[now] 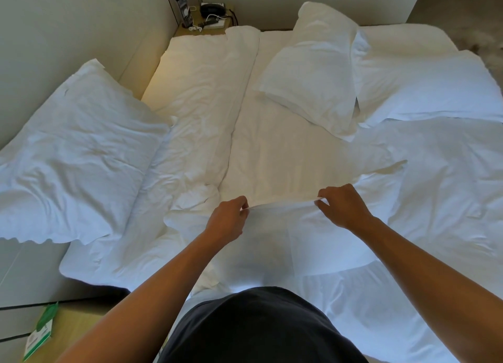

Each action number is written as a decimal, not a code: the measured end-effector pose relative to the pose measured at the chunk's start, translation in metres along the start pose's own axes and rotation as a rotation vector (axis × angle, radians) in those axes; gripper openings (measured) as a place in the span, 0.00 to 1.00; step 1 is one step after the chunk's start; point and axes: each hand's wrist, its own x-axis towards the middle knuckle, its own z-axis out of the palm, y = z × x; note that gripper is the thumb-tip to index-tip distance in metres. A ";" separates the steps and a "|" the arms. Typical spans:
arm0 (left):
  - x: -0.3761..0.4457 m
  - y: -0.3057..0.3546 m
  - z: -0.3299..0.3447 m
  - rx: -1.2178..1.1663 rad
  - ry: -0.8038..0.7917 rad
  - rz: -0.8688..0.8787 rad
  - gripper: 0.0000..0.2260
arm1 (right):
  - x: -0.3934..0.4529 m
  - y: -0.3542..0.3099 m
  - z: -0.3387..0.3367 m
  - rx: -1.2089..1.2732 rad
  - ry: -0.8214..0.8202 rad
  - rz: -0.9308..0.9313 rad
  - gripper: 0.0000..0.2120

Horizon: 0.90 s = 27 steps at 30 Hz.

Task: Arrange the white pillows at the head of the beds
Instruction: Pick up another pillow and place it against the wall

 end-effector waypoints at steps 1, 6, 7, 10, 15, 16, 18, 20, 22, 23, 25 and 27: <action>0.000 -0.002 0.002 0.016 0.007 0.009 0.07 | -0.002 0.000 0.002 -0.006 0.002 0.005 0.16; 0.000 -0.009 0.003 0.043 -0.016 0.006 0.09 | -0.015 0.005 0.012 0.205 -0.011 0.045 0.12; 0.000 -0.010 0.004 0.057 -0.029 0.002 0.10 | -0.018 0.005 0.012 0.226 -0.032 0.050 0.11; -0.004 -0.012 0.009 0.107 -0.070 0.021 0.14 | -0.028 0.004 0.014 0.201 -0.043 0.055 0.10; -0.010 -0.011 0.000 0.053 0.084 0.074 0.15 | -0.026 -0.006 -0.005 0.183 0.023 0.076 0.11; -0.009 -0.009 -0.007 0.034 0.111 0.080 0.15 | -0.023 -0.008 -0.014 0.176 0.025 0.078 0.11; -0.008 -0.002 -0.023 0.013 0.140 0.104 0.15 | -0.018 -0.011 -0.033 0.170 0.054 0.078 0.11; -0.009 0.007 -0.041 -0.005 0.172 0.131 0.15 | -0.016 -0.012 -0.052 0.194 0.120 0.076 0.12; -0.008 0.018 -0.065 -0.015 0.236 0.164 0.16 | -0.013 -0.015 -0.071 0.246 0.210 0.083 0.12; -0.008 0.023 -0.079 -0.015 0.281 0.185 0.16 | -0.008 -0.017 -0.082 0.279 0.258 0.086 0.12; -0.007 0.034 -0.110 -0.020 0.375 0.228 0.15 | 0.006 -0.025 -0.104 0.343 0.356 0.086 0.12; -0.010 0.038 -0.143 -0.028 0.445 0.254 0.14 | 0.024 -0.039 -0.126 0.405 0.433 0.074 0.11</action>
